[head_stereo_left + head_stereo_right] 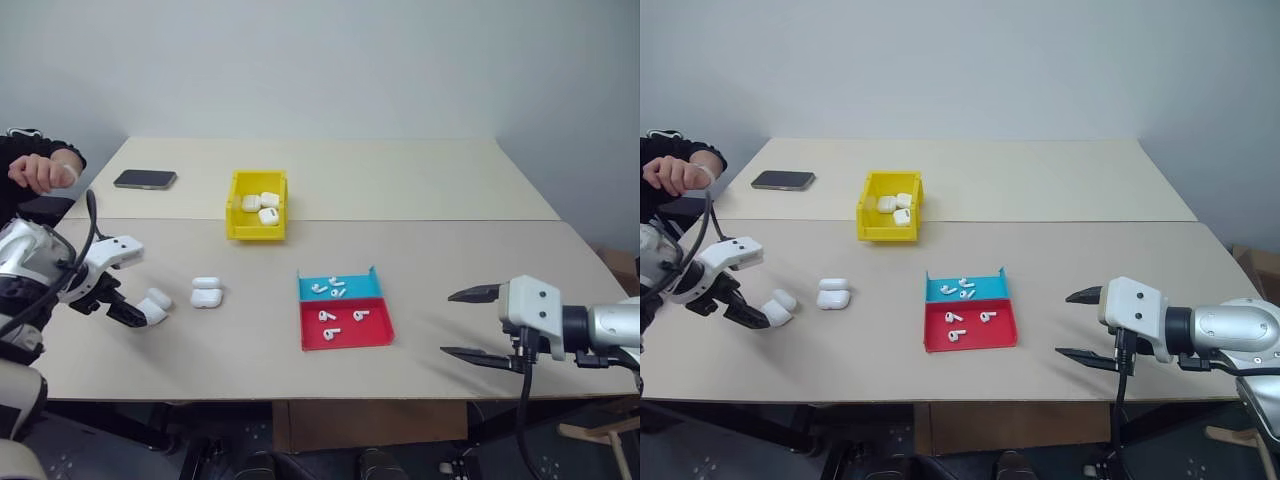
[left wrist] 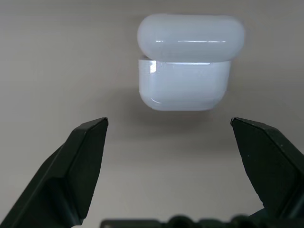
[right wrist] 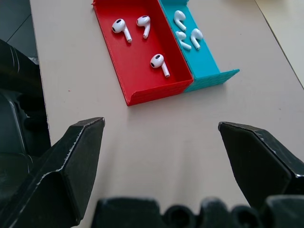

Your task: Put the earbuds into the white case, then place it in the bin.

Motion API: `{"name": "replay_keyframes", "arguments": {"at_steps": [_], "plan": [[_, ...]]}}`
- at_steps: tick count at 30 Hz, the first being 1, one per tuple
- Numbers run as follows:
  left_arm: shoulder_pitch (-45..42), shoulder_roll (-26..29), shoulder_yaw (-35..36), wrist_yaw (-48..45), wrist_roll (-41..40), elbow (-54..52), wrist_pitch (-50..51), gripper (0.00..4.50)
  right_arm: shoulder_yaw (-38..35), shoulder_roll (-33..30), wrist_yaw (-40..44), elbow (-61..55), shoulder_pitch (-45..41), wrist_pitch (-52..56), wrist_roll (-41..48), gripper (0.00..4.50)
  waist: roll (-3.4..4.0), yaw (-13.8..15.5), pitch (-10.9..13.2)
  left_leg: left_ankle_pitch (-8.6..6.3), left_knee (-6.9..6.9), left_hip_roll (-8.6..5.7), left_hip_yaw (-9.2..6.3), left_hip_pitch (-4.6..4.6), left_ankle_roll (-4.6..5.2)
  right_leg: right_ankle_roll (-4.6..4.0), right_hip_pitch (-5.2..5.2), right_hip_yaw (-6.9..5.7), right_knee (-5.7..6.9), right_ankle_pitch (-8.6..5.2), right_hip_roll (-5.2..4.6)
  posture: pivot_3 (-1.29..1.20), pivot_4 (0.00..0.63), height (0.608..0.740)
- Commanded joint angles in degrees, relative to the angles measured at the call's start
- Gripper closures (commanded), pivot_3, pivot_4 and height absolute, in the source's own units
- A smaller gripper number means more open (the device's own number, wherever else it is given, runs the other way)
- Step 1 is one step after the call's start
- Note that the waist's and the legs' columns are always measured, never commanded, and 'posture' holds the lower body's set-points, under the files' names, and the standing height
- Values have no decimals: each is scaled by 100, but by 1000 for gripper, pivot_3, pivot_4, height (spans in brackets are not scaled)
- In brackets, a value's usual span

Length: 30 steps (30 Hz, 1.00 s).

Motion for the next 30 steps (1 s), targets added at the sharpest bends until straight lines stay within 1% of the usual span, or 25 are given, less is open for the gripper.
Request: {"name": "replay_keyframes", "arguments": {"at_steps": [1, 4, 8, 15, 22, 24, 27, 28, 29, 30], "plan": [[-236, -201, 140, -81, 230, 303, 52, 0, -275, -18, -108, -185, 21, 86, 5, 46, -1, 0, 0, 0, 2, 0, -1, 1, 0, 1, 2, 0, 1, 0, 0, 0, 150, 740], [-261, -316, 123, -119, 370, 328, 61, 0, -292, -29, -133, -197, 49, 92, -25, 46, -1, -4, 0, 0, 8, 0, -4, -2, 0, 3, 2, -2, 2, 2, 0, 0, 150, 740], [-374, -507, 195, 46, 500, 613, 201, 0, -303, -35, -187, -178, 76, 113, -78, 46, -1, -19, 0, -2, 8, 0, -5, -2, 3, 4, 2, -2, 2, 2, 1, 0, 150, 740], [-389, -550, 204, -87, 677, 569, 305, 0, -300, -35, -202, -159, 83, 113, -119, 46, -1, -12, 0, -2, 8, 0, -6, -2, 4, 4, 2, -2, 2, 2, 1, 0, 150, 740], [-333, -625, 310, 58, 736, 583, 317, 0, -224, -20, -239, -115, 18, 109, -170, 46, -1, -13, 0, -2, 11, 0, -6, -2, 4, 5, 4, -2, 3, 2, 1, 0, 150, 740], [-302, -648, 359, 79, 725, 544, 328, 385, -219, -19, -241, -107, 7, 103, -175, 0, -1, -18, 0, -2, 11, 0, -6, -2, 4, 4, 4, -2, 3, 2, 1, 0, 150, 740], [-258, -691, 390, 103, 725, 502, 382, 1192, -209, -23, -246, -113, 7, 127, -184, 0, -1, -19, 0, -2, 11, 0, -7, -2, 4, 4, 4, -2, 3, 2, 1, 0, 150, 740], [-254, -705, 384, 107, 736, 496, 423, 1545, -208, -27, -245, -116, 7, 138, -183, 0, -1, -17, 0, -2, 11, 0, -7, -2, 4, 4, 4, -2, 3, 2, 1, 0, 150, 740], [-213, -687, 377, 79, 740, 430, 389, 1749, -212, -27, -240, -113, 4, 112, -192, 0, -1, -15, 0, -2, 11, 0, -7, -2, 4, 5, 4, -2, 3, 2, 1, 0, 150, 740], [-183, -671, 374, 58, 744, 380, 360, 1751, -217, -26, -234, -108, 2, 89, -199, 0, -1, -15, -1, -2, 11, 0, -7, -2, 4, 4, 4, -2, 3, 2, 1, 0, 150, 740]]}}
